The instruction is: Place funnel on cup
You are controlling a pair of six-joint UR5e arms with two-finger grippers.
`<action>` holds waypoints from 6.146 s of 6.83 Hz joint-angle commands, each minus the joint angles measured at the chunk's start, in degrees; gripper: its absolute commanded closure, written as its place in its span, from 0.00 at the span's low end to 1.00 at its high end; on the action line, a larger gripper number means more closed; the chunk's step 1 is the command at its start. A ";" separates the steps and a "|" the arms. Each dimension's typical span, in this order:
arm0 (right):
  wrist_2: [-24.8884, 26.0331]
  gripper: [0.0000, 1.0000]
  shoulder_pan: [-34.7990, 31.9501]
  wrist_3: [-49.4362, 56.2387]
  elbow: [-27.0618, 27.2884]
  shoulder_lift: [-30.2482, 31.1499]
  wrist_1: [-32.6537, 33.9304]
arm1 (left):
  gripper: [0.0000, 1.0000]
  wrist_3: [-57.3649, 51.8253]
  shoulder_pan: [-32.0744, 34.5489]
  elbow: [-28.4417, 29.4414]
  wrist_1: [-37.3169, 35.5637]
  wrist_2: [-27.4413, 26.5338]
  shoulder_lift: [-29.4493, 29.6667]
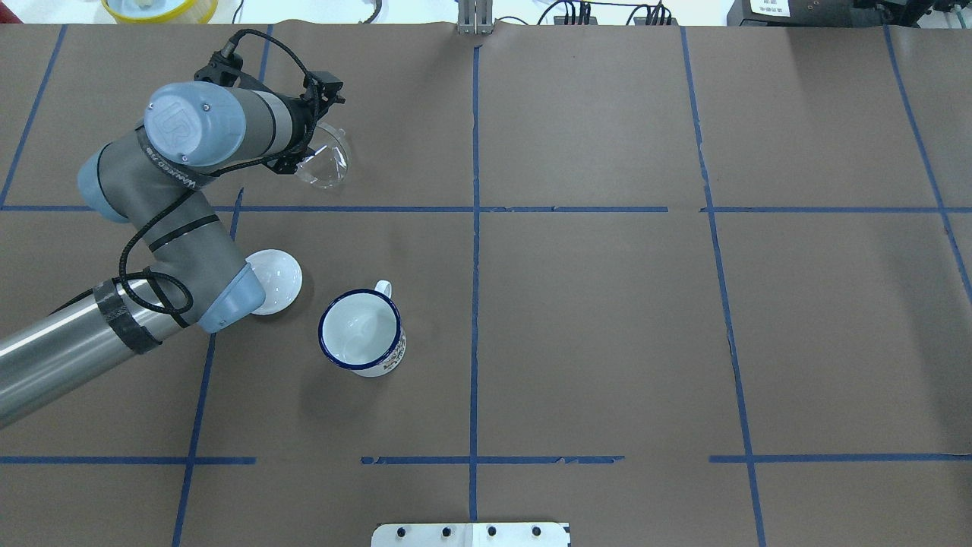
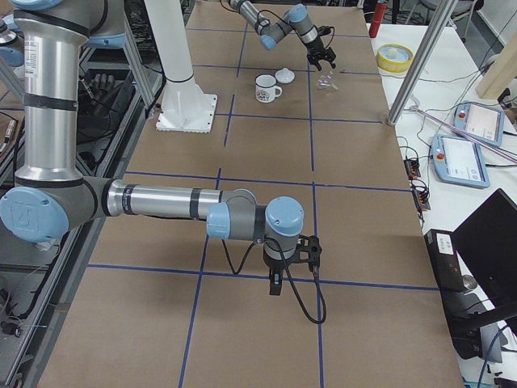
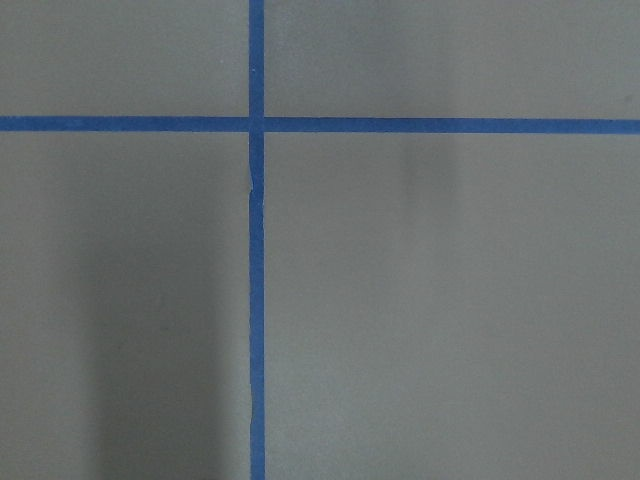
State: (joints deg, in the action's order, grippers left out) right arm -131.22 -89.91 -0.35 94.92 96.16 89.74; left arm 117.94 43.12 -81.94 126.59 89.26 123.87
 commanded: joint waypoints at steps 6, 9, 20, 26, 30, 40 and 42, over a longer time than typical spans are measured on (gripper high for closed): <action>0.00 0.00 0.00 0.00 0.00 0.00 0.00 | 0.76 1.51 -1.82 7.32 4.37 -3.04 1.46; 0.00 0.00 0.00 0.00 0.00 0.00 0.00 | 1.00 0.98 -1.20 1.37 4.28 -2.60 0.93; 0.00 0.00 0.00 0.00 0.00 0.00 0.00 | 1.00 -28.96 -7.95 -37.06 -53.61 17.79 2.24; 0.00 0.00 0.00 0.00 0.00 0.00 0.00 | 1.00 -32.84 -15.35 -28.30 -53.90 17.00 6.98; 0.00 0.00 0.00 0.00 0.00 0.00 0.00 | 0.00 -34.36 -15.26 -26.08 -52.59 16.22 6.74; 0.00 0.00 0.00 0.00 0.00 0.00 0.00 | 0.00 -80.57 18.41 -29.25 -38.88 29.44 -14.23; 0.00 0.00 0.00 0.00 0.00 0.00 0.00 | 0.00 -100.82 30.21 -23.73 -38.35 36.93 -21.01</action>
State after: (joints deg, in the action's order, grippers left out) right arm -131.22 -89.91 -0.35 94.92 96.15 89.74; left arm 27.45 66.59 -108.56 88.01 122.50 106.56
